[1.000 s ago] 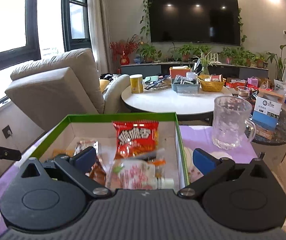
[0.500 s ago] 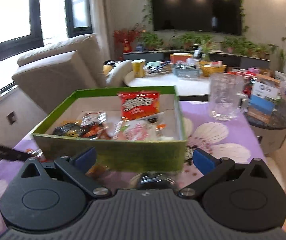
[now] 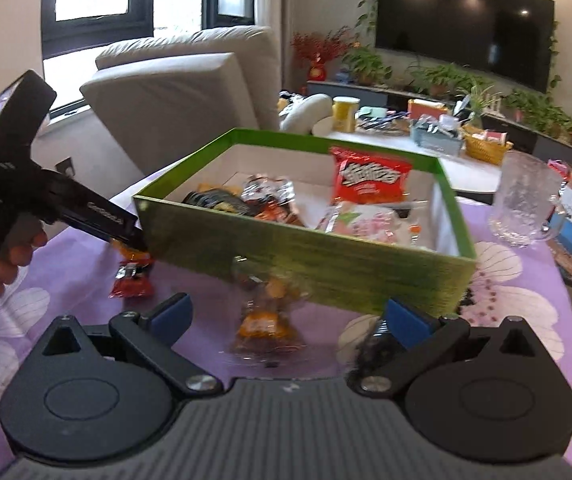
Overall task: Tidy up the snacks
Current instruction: 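Grasp the orange jelly cup with the left tool while the right tool grasps a clear snack bag, then lower both held snacks into the green box and open both tools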
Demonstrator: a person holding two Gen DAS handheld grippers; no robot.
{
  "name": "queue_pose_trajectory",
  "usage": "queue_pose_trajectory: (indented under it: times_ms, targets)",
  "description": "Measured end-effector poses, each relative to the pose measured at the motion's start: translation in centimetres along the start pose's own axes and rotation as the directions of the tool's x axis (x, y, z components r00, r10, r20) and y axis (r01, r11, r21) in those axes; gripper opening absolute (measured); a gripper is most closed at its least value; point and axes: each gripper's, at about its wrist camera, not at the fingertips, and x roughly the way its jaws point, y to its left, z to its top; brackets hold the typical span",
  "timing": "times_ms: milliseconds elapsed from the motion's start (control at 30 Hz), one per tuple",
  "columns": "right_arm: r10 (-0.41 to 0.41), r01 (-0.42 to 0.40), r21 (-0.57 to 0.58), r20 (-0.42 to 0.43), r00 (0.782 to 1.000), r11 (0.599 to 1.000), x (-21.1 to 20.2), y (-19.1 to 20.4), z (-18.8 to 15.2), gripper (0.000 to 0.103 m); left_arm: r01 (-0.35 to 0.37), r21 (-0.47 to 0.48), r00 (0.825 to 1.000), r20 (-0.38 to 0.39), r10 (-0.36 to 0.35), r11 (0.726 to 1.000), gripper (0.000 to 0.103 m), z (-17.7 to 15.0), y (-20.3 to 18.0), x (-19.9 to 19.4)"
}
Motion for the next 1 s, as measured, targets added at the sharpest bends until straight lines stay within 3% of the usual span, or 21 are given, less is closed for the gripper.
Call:
queue_pose_trajectory:
  times_ms: [267, 467, 567, 667, 1000]
  targets:
    - [-0.014, 0.013, -0.013, -0.071, 0.997, 1.0, 4.2, 2.1, 0.5, 0.062, 0.028, -0.045, 0.999, 0.02, -0.027, 0.999, 0.02, -1.0, 2.0, -2.2]
    - [-0.021, 0.032, 0.074, -0.143, 0.989, 0.997, 6.5, 1.3, 0.3, 0.061, 0.05, -0.038, 0.996, 0.069, -0.047, 0.998, 0.02, -1.0, 2.0, -4.8]
    - [-0.04, 0.049, 0.069, -0.128, 0.991, 0.996, 6.0, 1.2, 0.4, 0.061, 0.07, -0.02, 0.994, 0.083, -0.068, 0.997, 0.021, -1.0, 1.2, -5.5]
    - [0.014, -0.001, 0.113, -0.114, 0.993, 0.994, 4.6, 0.6, 0.5, 0.054, 0.096, 0.003, 0.991, 0.097, -0.096, 0.995, 0.021, -0.9, 0.3, -6.2]
    - [0.012, -0.014, 0.102, 0.02, 1.0, 0.995, -0.1, 0.2, 2.2, 0.054, 0.13, 0.042, 0.982, 0.13, -0.135, 0.991, 0.021, 0.0, -1.7, -7.4]
